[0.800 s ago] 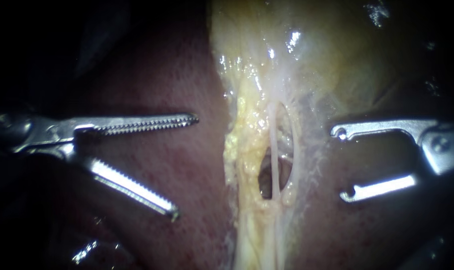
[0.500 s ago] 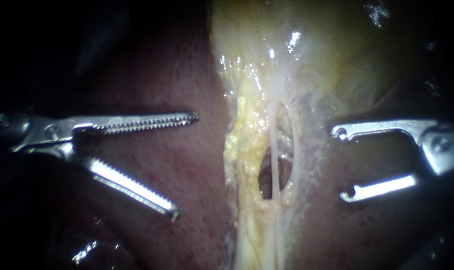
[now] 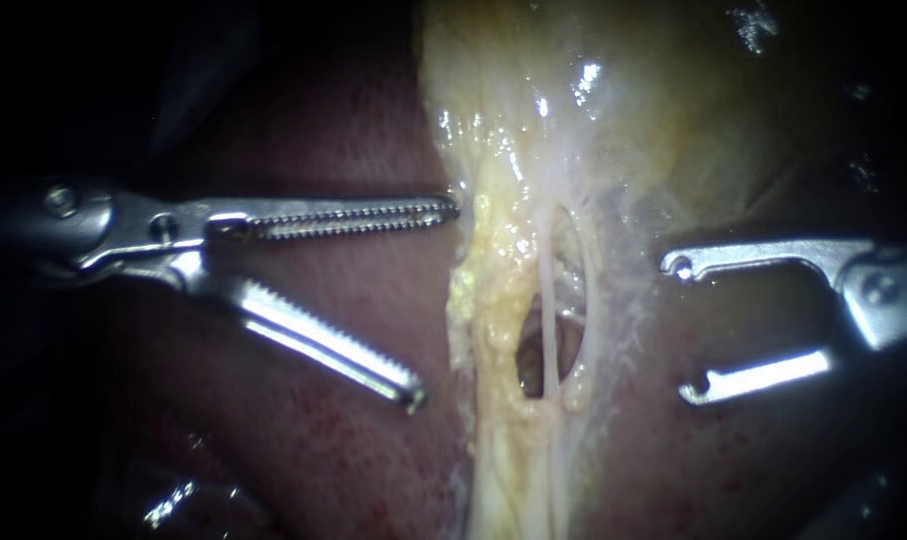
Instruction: Grabbing gallbladder
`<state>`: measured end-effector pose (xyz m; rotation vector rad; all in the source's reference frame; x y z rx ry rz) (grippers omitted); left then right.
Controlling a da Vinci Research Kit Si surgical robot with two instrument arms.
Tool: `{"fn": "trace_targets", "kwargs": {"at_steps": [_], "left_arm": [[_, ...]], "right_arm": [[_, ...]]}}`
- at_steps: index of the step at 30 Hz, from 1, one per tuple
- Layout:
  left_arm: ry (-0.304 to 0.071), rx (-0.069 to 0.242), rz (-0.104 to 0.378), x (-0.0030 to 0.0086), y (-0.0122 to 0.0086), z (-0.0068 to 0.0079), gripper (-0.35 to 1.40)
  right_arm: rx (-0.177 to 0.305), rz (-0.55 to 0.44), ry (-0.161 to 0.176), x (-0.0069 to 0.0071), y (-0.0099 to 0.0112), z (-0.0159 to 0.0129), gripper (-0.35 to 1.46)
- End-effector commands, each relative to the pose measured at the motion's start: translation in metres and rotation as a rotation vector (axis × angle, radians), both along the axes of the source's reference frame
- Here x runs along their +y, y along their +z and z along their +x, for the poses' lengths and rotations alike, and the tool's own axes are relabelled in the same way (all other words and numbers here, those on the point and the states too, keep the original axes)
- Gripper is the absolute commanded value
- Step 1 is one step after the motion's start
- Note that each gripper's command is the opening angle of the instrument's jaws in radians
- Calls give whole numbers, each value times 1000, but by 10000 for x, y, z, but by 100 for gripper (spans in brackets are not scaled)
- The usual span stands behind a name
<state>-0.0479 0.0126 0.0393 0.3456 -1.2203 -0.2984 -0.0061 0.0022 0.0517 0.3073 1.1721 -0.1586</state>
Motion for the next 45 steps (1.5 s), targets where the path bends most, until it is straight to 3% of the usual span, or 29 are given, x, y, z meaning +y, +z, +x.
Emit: {"fn": "trace_targets", "kwargs": {"at_steps": [1, 10, 23, 28, 40, 45], "left_arm": [[-1, 7, 8, 0, 4, -2, 69], [14, 33, 8, 9, 38, -9, 64], [31, 78, -2, 4, 64, -9, 53], [32, 94, 2, 3, 64, -8, 34], [35, 117, -2, 2, 66, 3, -31], [37, 119, -2, 2, 68, 5, -35]], "right_arm": [[0, 0, 0, 0, 1, 0, 56], [0, 0, 0, 0, 1, 0, 56], [0, 0, 0, 0, 1, 0, 55], [0, 0, 0, 0, 1, 0, 55], [0, 0, 0, 0, 1, 0, 55], [0, 0, 0, 0, 1, 0, 55]]}}
